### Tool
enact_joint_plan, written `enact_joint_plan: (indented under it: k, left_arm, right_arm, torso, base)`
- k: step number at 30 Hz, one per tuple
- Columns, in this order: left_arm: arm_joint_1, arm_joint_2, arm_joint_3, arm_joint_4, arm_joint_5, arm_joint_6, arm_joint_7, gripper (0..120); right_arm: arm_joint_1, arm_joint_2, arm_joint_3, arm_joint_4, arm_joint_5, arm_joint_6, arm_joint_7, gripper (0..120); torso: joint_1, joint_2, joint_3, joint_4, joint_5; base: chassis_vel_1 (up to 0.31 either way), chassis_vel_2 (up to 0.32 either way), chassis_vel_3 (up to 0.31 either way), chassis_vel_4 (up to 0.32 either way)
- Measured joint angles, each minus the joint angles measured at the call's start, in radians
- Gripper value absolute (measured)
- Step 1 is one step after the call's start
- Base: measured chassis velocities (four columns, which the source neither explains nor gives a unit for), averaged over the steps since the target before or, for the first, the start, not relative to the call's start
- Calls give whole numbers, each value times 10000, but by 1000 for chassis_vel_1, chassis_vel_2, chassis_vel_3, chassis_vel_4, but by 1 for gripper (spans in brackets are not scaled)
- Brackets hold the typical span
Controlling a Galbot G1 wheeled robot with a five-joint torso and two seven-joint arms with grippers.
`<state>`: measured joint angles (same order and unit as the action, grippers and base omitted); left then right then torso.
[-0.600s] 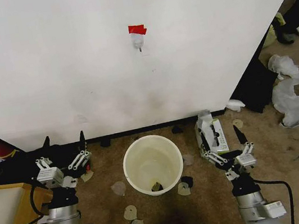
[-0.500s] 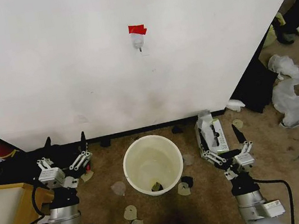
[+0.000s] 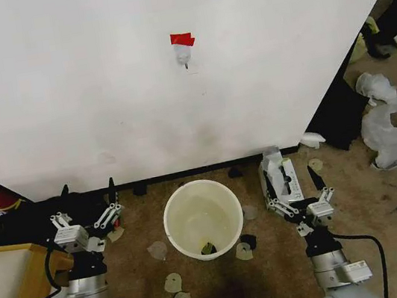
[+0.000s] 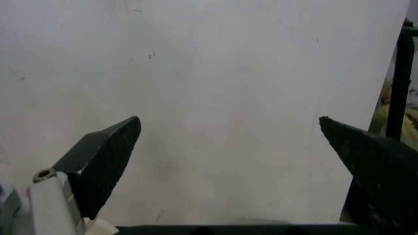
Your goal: Place the garbage bag over the trash bin.
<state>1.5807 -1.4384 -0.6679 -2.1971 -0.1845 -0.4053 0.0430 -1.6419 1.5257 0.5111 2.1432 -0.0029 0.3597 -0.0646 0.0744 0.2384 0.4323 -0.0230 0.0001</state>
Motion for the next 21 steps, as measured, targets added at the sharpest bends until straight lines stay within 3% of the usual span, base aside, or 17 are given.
enact_joint_plan:
  k: [11,13,16,21]
  left_arm:
    - [88,-52,49,-67,242,-83,31,100]
    - [143,-8,27,-50,245,-137,31,100]
    - [213,15,28,-2,314,-200,31,100]
    - [229,28,60,64,469,-252,33,100]
  right_arm:
    - [344,-847,273,110,1200,-1382,150,100]
    - [576,-1146,362,10,1483,-2007,300,100]
    - [1217,-1573,416,-553,2032,-2805,519,100]
    - [2072,-1843,371,-1664,2400,-2896,496,100]
  torso:
    - [0,-2,0,-2,0]
    - [0,-2,0,0,1]
    - [0,-2,0,1,0]
    - [0,-3,0,2,2]
  base:
    - [0,0,0,0]
    - [0,0,0,0]
    - [0,0,0,0]
    - [0,0,0,0]
